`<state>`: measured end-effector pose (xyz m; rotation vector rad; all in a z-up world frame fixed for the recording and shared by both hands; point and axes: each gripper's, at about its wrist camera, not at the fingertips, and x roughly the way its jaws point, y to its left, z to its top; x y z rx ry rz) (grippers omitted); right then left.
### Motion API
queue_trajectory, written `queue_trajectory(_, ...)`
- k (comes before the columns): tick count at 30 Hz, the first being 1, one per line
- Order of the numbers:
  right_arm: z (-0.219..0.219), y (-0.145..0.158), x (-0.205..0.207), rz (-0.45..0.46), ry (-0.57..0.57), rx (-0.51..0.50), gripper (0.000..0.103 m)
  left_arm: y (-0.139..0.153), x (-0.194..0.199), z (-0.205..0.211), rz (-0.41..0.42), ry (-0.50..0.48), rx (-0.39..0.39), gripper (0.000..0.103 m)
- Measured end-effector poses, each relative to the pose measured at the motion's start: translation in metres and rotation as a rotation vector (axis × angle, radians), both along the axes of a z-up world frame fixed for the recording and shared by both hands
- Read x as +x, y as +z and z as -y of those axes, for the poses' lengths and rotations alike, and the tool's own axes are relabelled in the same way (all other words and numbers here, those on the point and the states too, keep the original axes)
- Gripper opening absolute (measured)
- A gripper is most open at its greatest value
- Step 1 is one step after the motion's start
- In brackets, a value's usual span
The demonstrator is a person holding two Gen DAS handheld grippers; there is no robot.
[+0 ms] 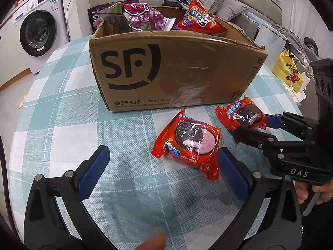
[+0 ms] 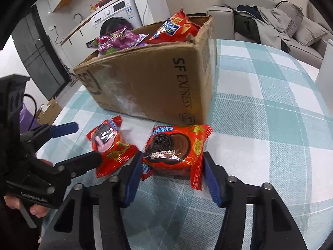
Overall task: Organize snacks
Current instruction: 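Close the right tool on the large red Oreo pack while the left tool grasps the pink-cream Oreo pack, then lift both red Oreo packs and carry them over the cardboard box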
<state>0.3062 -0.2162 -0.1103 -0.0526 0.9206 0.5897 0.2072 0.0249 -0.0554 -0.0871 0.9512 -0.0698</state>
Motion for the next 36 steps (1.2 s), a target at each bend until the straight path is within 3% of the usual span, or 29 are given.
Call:
queue_trajectory(24, 0.024, 0.012, -0.021, 0.009, -0.014, 0.076, 0.05, -0.015, 0.027, 0.021, -0.04, -0.055, 0.049, 0.102)
queue_trajectory(29, 0.026, 0.014, -0.02, 0.007, -0.019, 0.083, 0.05, -0.016, 0.031, 0.031, -0.048, -0.086, 0.046, 0.08)
queue_trajectory(31, 0.025, 0.015, -0.021, 0.012, -0.019, 0.081, 0.05, -0.014, 0.031, 0.037, -0.038, -0.098, 0.057, 0.062)
queue_trajectory(33, 0.025, 0.016, -0.022, 0.015, -0.019, 0.083, 0.05, -0.013, 0.03, 0.044, -0.027, -0.105, 0.073, 0.052)
queue_trajectory(36, 0.026, 0.017, -0.024, 0.019, -0.02, 0.085, 0.05, -0.013, 0.026, 0.044, -0.021, -0.113, 0.051, 0.048)
